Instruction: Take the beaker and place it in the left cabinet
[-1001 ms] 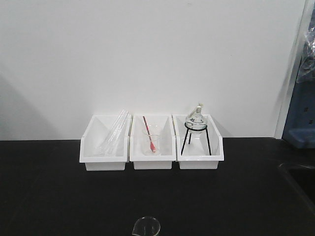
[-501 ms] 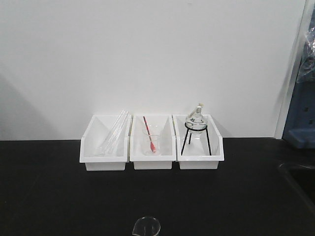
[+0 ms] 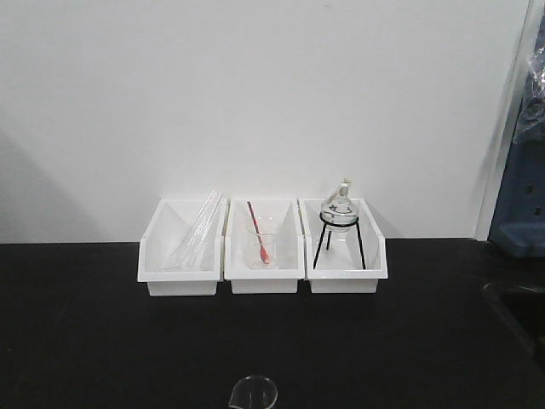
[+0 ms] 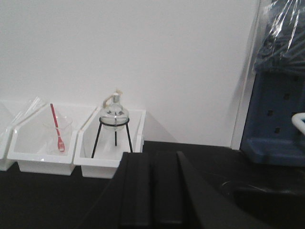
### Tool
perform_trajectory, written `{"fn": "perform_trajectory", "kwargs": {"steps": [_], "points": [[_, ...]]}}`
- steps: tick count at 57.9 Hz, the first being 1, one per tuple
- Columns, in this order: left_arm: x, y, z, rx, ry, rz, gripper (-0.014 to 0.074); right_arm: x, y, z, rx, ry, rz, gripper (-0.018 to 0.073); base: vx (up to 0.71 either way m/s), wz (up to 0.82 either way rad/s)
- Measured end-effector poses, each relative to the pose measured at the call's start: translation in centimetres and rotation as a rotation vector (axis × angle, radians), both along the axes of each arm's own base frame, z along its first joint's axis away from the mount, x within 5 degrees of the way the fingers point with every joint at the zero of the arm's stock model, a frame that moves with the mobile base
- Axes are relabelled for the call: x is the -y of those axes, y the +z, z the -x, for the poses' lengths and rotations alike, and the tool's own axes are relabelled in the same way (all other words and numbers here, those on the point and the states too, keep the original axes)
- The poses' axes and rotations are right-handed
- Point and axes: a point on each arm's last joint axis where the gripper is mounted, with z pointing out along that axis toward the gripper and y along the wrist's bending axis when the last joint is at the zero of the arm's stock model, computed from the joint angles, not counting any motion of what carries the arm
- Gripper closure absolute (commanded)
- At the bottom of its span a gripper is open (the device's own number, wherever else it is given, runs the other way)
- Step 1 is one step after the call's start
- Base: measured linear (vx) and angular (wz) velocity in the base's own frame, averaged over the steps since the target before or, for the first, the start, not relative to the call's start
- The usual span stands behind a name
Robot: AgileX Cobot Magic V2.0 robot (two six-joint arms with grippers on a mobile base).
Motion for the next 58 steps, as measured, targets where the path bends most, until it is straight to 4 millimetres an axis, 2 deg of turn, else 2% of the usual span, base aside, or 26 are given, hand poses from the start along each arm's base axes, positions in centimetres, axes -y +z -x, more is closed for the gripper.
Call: {"fn": "perform_trajectory", "kwargs": {"steps": [10, 17, 24, 34, 42, 45, 58], "points": [[0.0, 0.0, 0.0, 0.0, 0.0, 0.0, 0.0596, -0.1, -0.6, -1.0, -0.014, 0.001, 0.001, 0.0517, 0.0, 0.0], [0.0, 0.0, 0.0, 0.0, 0.0, 0.0, 0.0596, -0.1, -0.5, -1.1, 0.007, 0.001, -0.001, 0.0437, 0.0, 0.0], [0.0, 0.0, 0.0, 0.0, 0.0, 0.0, 0.0596, -0.1, -0.3, -1.1, 0.022, 0.001, -0.002, 0.0296, 0.0, 0.0], [0.0, 0.0, 0.0, 0.0, 0.0, 0.0, 0.0596, -0.1, -0.3, -1.1, 0.031, 0.001, -0.002, 0.0001, 0.0, 0.0], [0.0, 0.0, 0.0, 0.0, 0.0, 0.0, 0.0596, -0.1, -0.1, -1.1, 0.047, 0.002, -0.003, -0.0148, 0.0, 0.0], [0.0, 0.0, 0.0, 0.0, 0.0, 0.0, 0.0596, -0.1, -0.1, -1.1, 0.052, 0.002, -0.003, -0.017, 0.0, 0.0], [0.0, 0.0, 0.0, 0.0, 0.0, 0.0, 0.0596, -0.1, 0.2, -1.4, 0.093, 0.0, -0.098, -0.0149, 0.0, 0.0]]}}
